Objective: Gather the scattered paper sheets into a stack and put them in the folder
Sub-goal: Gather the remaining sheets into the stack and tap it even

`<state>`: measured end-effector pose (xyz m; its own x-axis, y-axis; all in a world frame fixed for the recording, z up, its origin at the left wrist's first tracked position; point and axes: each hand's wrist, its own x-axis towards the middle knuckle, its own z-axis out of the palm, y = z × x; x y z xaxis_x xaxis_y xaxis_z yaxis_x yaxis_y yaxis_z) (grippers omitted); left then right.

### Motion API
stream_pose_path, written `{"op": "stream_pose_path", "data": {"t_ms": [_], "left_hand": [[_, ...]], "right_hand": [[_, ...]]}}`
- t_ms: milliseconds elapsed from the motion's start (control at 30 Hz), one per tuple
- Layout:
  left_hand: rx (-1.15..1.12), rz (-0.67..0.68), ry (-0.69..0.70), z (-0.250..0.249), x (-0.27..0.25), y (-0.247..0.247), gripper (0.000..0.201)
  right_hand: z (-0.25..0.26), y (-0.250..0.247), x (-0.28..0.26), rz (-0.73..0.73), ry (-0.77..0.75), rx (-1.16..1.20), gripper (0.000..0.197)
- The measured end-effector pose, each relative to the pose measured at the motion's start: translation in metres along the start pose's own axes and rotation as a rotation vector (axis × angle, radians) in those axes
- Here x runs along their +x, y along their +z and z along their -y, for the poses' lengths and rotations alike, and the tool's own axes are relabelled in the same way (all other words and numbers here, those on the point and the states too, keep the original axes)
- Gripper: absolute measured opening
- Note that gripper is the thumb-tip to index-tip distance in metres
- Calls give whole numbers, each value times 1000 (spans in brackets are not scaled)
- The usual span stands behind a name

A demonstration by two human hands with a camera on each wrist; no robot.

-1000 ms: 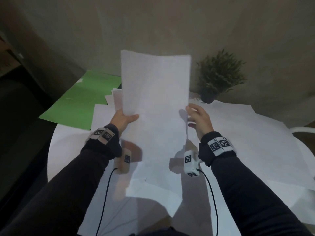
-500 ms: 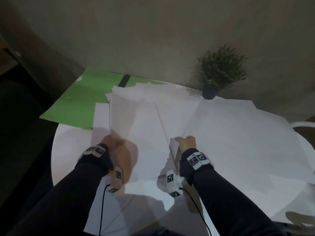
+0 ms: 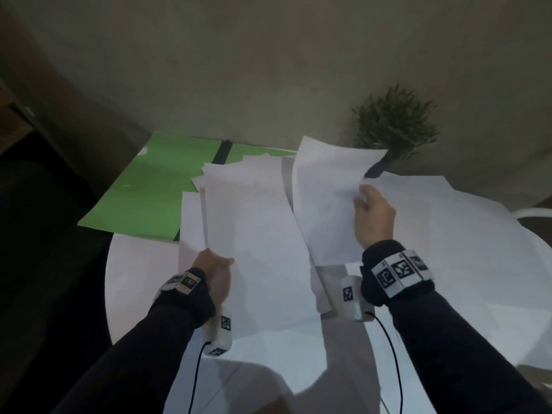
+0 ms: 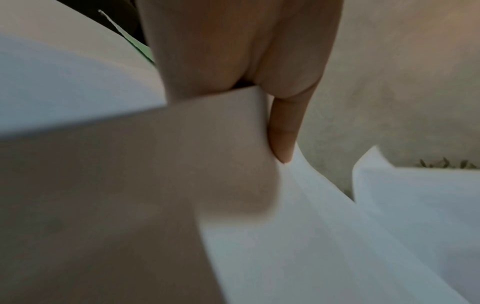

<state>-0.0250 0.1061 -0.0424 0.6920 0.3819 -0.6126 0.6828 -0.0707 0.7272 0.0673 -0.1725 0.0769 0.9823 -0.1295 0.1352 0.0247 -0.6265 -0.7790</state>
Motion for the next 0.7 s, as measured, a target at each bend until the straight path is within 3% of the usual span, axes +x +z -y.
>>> {"op": "stream_pose_path", "data": {"t_ms": [100, 200, 300, 433, 500, 600, 667, 700], "left_hand": [[-61, 3, -21, 5, -1, -2, 39], [-151, 15, -26, 15, 7, -4, 48], [-343, 23, -37, 13, 7, -3, 96], [-512, 92, -196, 9, 7, -7, 126], [-450, 155, -181, 9, 3, -7, 118], [-352, 149, -16, 3, -11, -6, 82], [-324, 133, 5, 5, -11, -7, 60], [-334, 133, -11, 8, -8, -10, 57]], "right_hand": [[22, -14, 8, -58, -43, 258, 27], [24, -16, 3, -57, 84, 609, 21], [-7, 10, -10, 134, 264, 440, 24], [-52, 56, -39, 513, 277, -58, 39], [-58, 71, -56, 588, 263, -147, 32], [-53, 84, -73, 662, 219, -159, 36], [-48, 79, -70, 637, 251, -106, 42], [-50, 74, -64, 565, 292, -91, 40]]}}
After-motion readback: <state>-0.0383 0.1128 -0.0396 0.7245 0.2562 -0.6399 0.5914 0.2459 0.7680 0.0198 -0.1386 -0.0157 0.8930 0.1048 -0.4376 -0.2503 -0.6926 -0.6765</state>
